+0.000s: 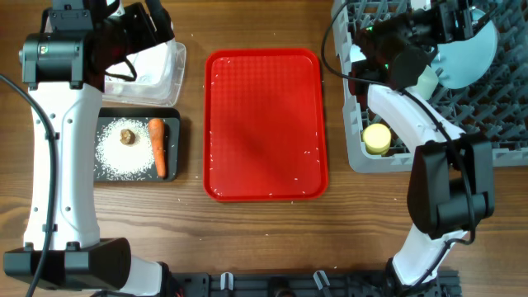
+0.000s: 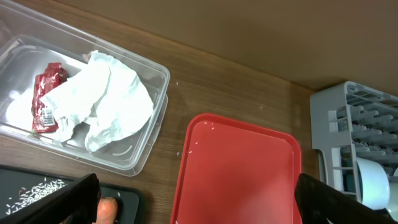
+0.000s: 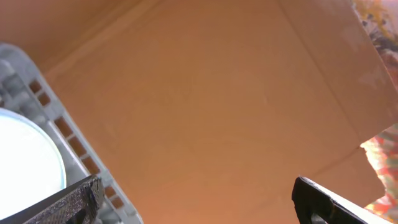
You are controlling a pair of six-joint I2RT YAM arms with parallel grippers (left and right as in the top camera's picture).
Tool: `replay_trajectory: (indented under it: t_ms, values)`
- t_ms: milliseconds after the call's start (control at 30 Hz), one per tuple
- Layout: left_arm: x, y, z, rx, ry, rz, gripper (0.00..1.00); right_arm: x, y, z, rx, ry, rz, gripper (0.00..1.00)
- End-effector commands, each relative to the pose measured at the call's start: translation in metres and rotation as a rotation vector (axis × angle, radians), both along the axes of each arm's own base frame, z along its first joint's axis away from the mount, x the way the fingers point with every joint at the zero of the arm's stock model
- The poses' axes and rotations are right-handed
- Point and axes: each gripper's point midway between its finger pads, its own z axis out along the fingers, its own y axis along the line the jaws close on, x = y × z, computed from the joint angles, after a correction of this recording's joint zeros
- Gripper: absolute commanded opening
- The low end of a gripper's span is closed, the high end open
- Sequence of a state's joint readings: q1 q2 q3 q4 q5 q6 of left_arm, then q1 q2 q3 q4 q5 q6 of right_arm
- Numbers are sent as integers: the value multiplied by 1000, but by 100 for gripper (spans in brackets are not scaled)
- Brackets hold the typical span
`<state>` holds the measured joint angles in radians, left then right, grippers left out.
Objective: Sort waste into correct bins and load items into the dishwasher rack
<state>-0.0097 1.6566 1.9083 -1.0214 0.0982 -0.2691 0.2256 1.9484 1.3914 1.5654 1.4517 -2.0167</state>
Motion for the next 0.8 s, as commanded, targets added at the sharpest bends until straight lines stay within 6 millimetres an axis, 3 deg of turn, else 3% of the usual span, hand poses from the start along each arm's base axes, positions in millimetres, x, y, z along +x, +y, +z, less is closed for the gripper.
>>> replay_trajectory:
  t_ms: [0,133,267,367,500,667,767]
  values:
    - [-5,4,11,-2,-26,17,100,-9,-2,2,28,-38,-14,100]
    - [-5,4,11,-2,-26,17,100,4,6,6,-20,-39,34,100]
    - [-5,4,11,-2,-26,17,100,33,33,0,-80,40,147,100]
    - [-5,4,11,-2,-26,17,100,60,66,-17,-118,138,278,100]
    - [-5,4,11,-2,-26,17,100,85,119,-56,-97,234,484,100]
    - [-5,4,11,-2,-26,17,100,88,167,-77,12,151,642,100]
    - [-5,4,11,-2,-26,17,100,84,214,-94,76,148,775,100]
